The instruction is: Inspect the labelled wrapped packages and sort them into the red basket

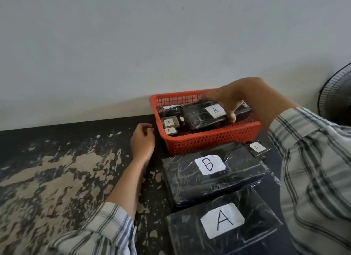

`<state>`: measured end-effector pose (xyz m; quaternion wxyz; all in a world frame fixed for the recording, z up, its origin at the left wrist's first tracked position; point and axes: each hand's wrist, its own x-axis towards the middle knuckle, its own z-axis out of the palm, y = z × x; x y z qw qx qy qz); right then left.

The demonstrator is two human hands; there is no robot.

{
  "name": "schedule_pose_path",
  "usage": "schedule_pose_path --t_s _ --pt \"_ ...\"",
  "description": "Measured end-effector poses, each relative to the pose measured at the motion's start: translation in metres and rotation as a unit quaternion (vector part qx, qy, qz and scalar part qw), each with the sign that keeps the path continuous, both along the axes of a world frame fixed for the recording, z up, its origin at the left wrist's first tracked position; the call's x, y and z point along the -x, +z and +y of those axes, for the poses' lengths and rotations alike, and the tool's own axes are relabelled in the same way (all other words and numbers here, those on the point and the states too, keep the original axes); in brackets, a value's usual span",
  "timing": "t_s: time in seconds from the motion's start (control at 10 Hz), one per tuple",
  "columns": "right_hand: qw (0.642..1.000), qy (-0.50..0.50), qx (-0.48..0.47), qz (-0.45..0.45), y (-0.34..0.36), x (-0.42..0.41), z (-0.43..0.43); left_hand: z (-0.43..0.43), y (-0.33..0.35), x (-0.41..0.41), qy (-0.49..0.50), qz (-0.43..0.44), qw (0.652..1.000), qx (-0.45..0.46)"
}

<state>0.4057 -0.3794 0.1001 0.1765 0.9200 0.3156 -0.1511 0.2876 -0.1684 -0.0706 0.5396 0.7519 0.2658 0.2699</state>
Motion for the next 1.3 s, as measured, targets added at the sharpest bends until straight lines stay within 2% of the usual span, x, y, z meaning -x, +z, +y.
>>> schedule_pose_path --t_s 0.2,0.4,0.5,0.6,0.7,0.8,0.9,1.1,1.2,1.3 --pt "0.999 0.019 0.018 0.035 -0.027 -0.006 0.013 0.001 -0.010 0.000 -0.021 0.007 0.996 -0.083" --pt "0.997 0.017 0.039 0.059 -0.032 -0.009 0.020 0.003 -0.012 -0.001 -0.026 0.005 0.995 -0.091" --pt "0.992 -0.016 0.035 0.120 -0.026 -0.008 0.022 0.003 -0.013 -0.001 -0.030 0.002 0.995 -0.091" --pt "0.986 -0.036 -0.034 0.159 -0.020 -0.003 0.020 0.004 -0.014 -0.002 -0.034 -0.002 0.995 -0.092" --pt "0.986 -0.028 -0.090 0.135 -0.021 0.001 0.020 0.005 -0.015 -0.002 -0.035 -0.006 0.995 -0.097" --pt "0.996 0.005 -0.054 0.074 -0.031 0.002 0.025 0.004 -0.015 -0.002 -0.035 -0.005 0.995 -0.098" --pt "0.996 0.006 -0.050 0.069 -0.033 0.005 0.028 0.004 -0.014 -0.002 -0.032 -0.004 0.995 -0.098" --pt "0.991 0.016 -0.102 0.080 -0.030 0.011 0.029 0.004 -0.014 -0.004 -0.028 0.005 0.994 -0.105" --pt "0.986 0.011 -0.148 0.075 -0.034 0.015 0.031 0.003 -0.013 0.000 -0.036 0.006 0.995 -0.095" --pt "0.973 0.034 -0.229 0.027 -0.042 0.014 0.039 0.004 -0.008 -0.001 -0.035 0.026 0.996 -0.081"
